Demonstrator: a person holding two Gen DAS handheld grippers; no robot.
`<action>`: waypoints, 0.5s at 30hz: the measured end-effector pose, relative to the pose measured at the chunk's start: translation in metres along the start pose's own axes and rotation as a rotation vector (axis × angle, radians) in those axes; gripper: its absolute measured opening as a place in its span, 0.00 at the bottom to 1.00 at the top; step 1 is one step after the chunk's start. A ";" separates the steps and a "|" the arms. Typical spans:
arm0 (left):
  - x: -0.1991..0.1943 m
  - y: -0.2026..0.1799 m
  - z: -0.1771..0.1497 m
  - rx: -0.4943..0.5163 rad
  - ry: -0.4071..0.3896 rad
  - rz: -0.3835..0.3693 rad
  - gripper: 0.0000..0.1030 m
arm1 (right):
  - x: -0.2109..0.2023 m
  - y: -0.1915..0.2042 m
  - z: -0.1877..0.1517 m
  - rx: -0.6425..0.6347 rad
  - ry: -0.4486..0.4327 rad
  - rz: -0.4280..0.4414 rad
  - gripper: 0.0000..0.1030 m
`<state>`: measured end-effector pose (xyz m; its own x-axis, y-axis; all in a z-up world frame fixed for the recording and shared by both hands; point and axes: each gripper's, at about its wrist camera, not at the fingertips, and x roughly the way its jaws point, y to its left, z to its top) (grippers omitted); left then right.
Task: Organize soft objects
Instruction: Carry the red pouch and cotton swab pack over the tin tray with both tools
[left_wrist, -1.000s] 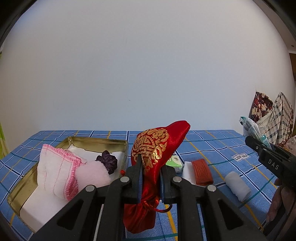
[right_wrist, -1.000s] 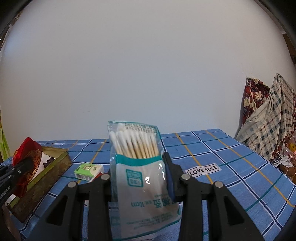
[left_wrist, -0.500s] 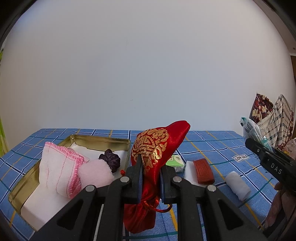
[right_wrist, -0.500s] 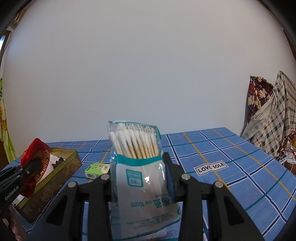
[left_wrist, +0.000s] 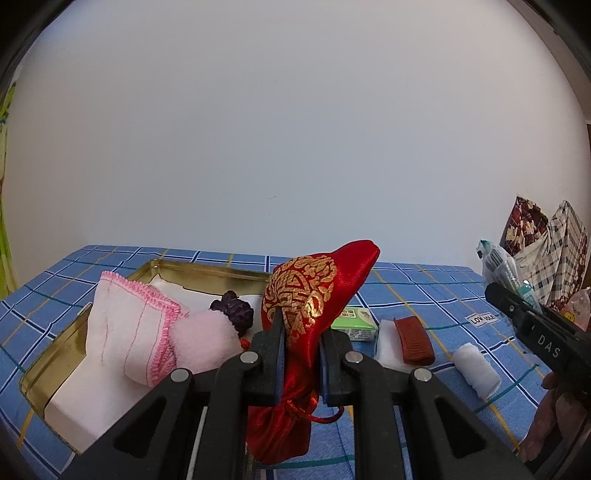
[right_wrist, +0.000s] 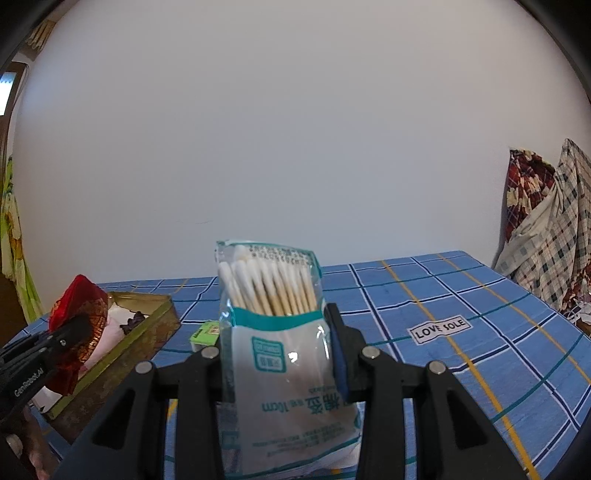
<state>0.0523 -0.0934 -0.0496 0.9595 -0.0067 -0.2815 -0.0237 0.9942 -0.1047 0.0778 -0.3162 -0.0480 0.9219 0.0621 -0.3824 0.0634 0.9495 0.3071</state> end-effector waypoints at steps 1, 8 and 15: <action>-0.001 0.000 0.000 0.001 -0.001 0.000 0.15 | 0.000 0.002 0.000 -0.003 0.001 0.003 0.36; -0.007 -0.005 0.000 0.028 -0.019 0.014 0.15 | 0.000 0.016 -0.003 -0.024 0.001 0.027 0.36; -0.008 0.001 0.000 0.008 -0.015 0.022 0.15 | 0.001 0.026 -0.005 -0.037 0.005 0.045 0.36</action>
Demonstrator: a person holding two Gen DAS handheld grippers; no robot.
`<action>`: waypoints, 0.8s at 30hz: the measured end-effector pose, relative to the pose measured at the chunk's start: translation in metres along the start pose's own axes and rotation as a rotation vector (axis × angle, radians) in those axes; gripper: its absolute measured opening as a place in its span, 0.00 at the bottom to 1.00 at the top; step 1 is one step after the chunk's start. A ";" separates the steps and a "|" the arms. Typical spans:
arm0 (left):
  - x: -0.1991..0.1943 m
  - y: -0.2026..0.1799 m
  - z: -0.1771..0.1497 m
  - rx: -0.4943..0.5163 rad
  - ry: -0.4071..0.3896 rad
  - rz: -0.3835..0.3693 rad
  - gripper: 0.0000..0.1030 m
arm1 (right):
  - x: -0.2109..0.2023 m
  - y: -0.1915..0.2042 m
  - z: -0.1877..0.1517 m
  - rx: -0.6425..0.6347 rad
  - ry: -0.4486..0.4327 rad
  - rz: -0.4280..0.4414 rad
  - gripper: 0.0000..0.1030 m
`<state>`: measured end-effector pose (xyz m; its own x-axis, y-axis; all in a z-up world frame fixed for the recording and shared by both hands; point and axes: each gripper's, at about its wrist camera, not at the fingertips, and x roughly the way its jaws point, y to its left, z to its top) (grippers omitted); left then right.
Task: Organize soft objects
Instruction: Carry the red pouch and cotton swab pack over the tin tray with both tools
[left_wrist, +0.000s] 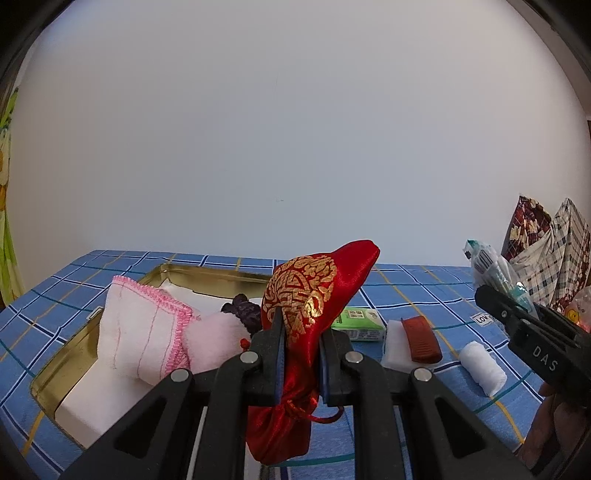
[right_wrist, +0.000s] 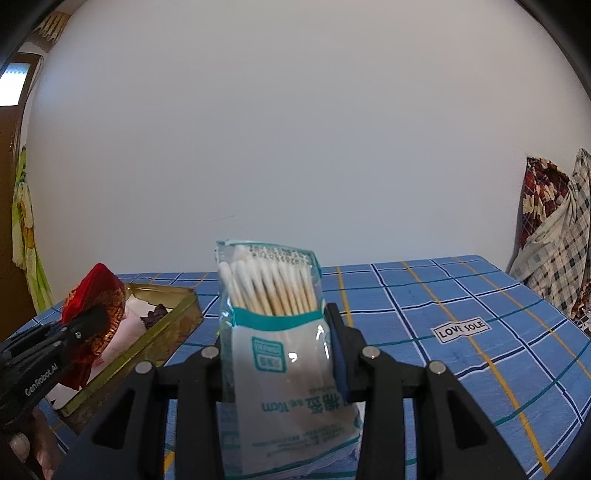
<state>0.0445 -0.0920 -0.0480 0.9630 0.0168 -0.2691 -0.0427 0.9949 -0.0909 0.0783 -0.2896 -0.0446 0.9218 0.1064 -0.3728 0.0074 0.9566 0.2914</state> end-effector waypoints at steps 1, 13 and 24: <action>0.000 0.000 0.000 -0.002 0.002 0.002 0.15 | 0.000 0.001 0.000 -0.001 -0.001 0.002 0.36; 0.003 -0.003 0.000 -0.018 0.007 0.020 0.15 | 0.000 0.018 -0.002 -0.012 0.003 0.030 0.36; 0.005 -0.008 -0.002 -0.012 -0.002 0.043 0.15 | 0.001 0.032 -0.003 -0.012 0.004 0.059 0.36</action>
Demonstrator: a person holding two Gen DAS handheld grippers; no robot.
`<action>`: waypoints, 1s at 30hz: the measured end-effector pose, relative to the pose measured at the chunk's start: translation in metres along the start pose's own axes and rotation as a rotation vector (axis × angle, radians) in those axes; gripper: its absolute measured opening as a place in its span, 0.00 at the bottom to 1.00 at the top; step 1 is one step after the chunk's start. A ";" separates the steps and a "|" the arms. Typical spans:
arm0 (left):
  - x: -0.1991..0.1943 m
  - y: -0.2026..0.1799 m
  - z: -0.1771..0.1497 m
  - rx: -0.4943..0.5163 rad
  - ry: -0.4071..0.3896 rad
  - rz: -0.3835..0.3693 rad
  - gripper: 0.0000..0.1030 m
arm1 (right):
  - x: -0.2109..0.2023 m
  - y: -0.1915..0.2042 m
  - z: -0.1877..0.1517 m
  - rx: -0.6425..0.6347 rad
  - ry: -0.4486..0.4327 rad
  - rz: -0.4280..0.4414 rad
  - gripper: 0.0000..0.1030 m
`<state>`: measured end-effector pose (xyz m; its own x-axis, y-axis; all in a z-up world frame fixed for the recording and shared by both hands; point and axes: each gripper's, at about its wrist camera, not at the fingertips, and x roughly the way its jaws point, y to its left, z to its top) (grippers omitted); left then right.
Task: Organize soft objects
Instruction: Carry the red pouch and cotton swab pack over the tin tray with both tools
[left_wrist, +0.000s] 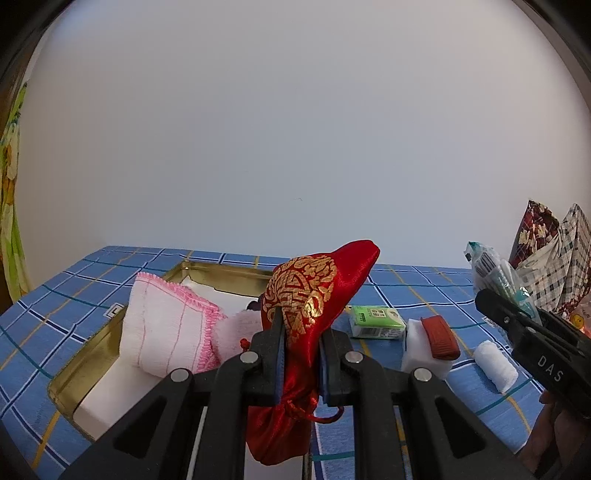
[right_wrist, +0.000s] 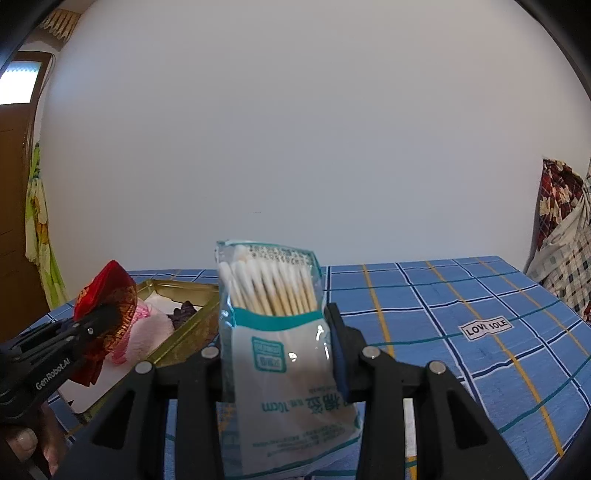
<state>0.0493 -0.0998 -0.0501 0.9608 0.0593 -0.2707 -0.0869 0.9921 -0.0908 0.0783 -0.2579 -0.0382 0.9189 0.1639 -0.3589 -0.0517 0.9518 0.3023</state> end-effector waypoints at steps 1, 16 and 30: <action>0.000 -0.001 0.000 0.003 -0.005 0.005 0.15 | 0.001 0.001 0.000 -0.001 0.000 0.002 0.36; -0.005 -0.003 -0.008 -0.017 -0.018 0.039 0.15 | 0.005 0.019 -0.002 -0.004 0.007 0.044 0.36; -0.010 0.001 -0.008 -0.041 -0.017 0.056 0.15 | 0.010 0.048 -0.005 -0.067 0.010 0.085 0.36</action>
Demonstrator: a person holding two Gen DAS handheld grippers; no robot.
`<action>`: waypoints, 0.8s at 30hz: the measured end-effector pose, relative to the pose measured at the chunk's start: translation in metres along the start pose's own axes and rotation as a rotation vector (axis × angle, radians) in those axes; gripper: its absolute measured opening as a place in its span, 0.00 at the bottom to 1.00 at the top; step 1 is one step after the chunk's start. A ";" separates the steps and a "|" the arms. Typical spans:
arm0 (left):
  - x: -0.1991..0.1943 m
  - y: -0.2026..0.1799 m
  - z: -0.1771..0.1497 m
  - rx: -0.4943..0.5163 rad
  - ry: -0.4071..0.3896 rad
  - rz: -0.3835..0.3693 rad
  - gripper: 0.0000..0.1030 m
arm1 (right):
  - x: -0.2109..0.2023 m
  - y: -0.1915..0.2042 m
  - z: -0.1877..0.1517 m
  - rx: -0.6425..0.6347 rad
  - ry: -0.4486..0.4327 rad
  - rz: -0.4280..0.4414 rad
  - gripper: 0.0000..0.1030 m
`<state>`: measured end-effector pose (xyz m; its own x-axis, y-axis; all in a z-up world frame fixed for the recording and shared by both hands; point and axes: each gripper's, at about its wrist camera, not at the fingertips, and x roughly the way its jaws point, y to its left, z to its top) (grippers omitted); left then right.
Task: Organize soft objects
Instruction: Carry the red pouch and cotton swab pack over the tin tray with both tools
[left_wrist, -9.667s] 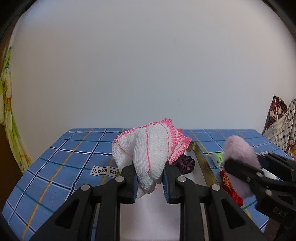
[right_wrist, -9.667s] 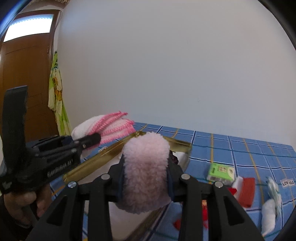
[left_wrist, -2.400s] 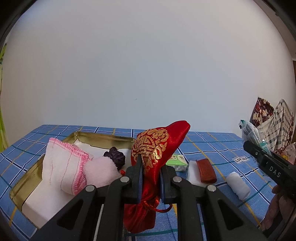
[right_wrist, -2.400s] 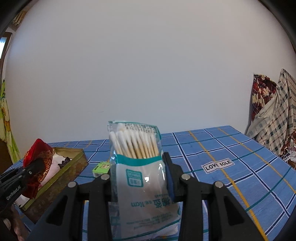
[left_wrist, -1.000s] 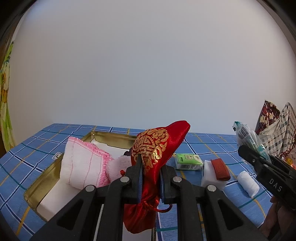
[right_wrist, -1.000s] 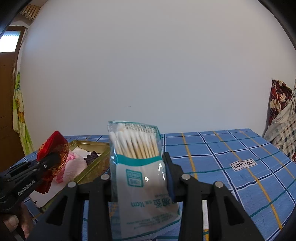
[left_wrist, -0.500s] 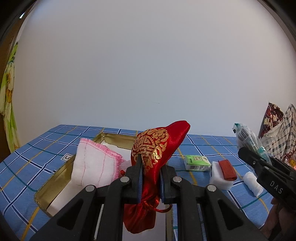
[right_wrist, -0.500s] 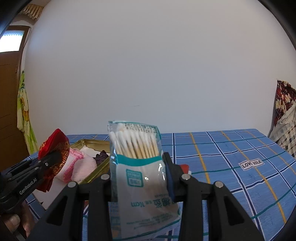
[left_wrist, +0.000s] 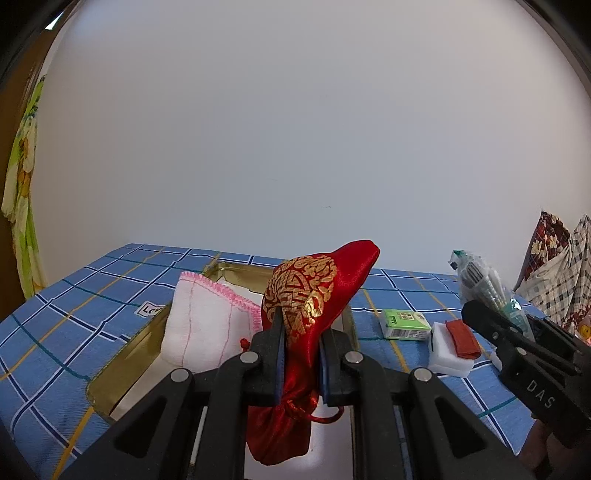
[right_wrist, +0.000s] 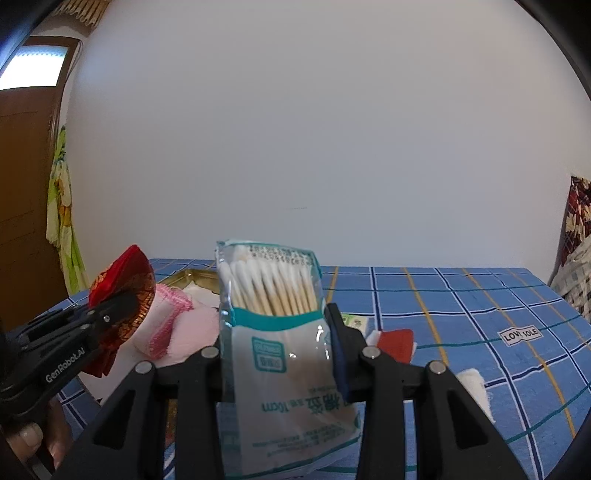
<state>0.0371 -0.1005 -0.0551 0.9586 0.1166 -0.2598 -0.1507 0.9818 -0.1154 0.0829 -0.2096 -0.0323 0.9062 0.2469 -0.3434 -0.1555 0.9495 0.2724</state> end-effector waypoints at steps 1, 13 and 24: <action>0.000 0.001 0.000 -0.002 0.000 0.002 0.15 | 0.002 0.004 -0.001 -0.002 0.001 0.003 0.36; 0.003 0.013 0.001 -0.033 0.001 0.020 0.15 | 0.009 0.020 0.000 -0.030 0.011 0.034 0.36; 0.006 0.031 0.001 -0.059 0.023 0.035 0.15 | 0.007 0.022 -0.001 -0.055 0.023 0.071 0.37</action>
<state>0.0385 -0.0689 -0.0592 0.9468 0.1470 -0.2864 -0.1992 0.9664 -0.1623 0.0858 -0.1872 -0.0298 0.8830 0.3180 -0.3453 -0.2411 0.9384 0.2477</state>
